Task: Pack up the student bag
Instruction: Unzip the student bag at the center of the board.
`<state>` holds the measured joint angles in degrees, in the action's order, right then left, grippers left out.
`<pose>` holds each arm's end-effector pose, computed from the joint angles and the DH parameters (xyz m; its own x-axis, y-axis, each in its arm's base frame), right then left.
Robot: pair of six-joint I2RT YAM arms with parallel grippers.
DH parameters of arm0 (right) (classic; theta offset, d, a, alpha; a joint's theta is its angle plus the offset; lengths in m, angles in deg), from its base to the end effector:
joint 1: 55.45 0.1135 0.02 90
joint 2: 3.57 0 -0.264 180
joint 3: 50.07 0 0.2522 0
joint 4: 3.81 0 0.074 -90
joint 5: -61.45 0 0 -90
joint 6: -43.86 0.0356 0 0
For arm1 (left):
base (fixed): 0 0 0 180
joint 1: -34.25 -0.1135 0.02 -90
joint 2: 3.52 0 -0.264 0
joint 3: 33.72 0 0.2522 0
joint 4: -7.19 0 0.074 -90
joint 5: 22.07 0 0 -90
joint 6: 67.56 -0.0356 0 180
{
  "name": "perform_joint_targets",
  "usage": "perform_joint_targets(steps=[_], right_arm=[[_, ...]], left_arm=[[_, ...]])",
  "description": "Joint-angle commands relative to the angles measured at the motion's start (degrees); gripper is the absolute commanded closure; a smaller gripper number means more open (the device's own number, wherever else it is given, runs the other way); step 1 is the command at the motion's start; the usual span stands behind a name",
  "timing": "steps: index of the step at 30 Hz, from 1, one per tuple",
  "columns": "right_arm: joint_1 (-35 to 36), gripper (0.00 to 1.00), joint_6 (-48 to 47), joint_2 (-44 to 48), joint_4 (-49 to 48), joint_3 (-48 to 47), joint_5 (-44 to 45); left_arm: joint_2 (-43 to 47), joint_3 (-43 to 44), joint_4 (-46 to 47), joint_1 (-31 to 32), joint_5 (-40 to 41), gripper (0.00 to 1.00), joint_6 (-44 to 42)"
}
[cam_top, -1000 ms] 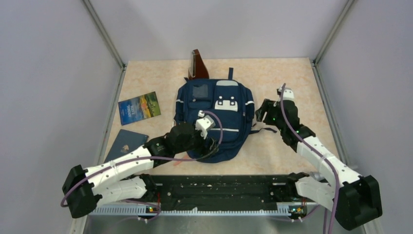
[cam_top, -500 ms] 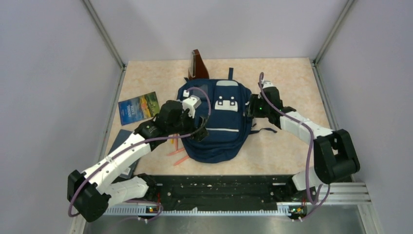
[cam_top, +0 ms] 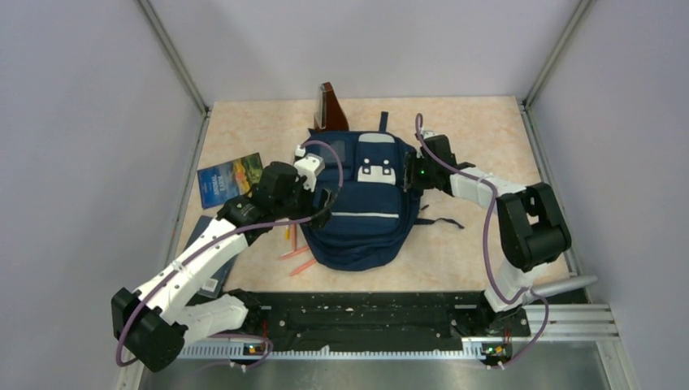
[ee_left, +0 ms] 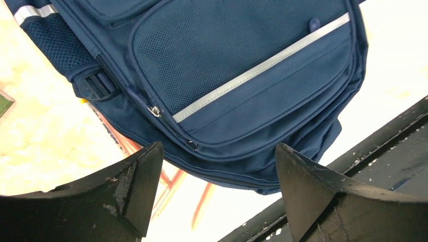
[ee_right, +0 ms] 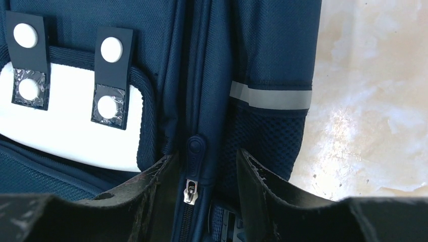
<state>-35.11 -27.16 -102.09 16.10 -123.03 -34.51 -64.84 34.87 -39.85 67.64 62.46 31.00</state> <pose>0.3394 0.1298 0.1878 -0.7667 0.0608 -0.6391 -0.1741 0.9385 0.2981 0.1882 -0.1281 0.3070 -0.6188 0.2304 -0.7510 0.5227 0.8344 -0.1747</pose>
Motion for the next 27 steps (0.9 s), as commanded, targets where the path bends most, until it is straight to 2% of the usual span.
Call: perform_joint_targets(steps=[1, 4, 11, 27], right_arm=[[0.52, 0.56, -1.08, -0.93, -0.76, -3.16, 1.58], [1.41, 0.59, -1.21, -0.28, -0.29, -2.62, 5.38], [1.87, 0.79, -1.41, 0.69, -1.22, -2.21, 8.67], [2.30, 0.73, -3.50, 2.91, -0.77, -2.28, 14.66]], left_arm=[[-1.15, -0.52, 0.12, -0.07, 1.73, 0.14, -3.20], [-2.13, -0.61, -0.14, -0.06, 0.88, 0.16, -5.41], [-2.88, -0.42, -0.03, -0.07, -0.38, 0.18, -5.45], [-3.08, -0.52, -0.05, -0.08, -2.85, 0.19, -5.27]])
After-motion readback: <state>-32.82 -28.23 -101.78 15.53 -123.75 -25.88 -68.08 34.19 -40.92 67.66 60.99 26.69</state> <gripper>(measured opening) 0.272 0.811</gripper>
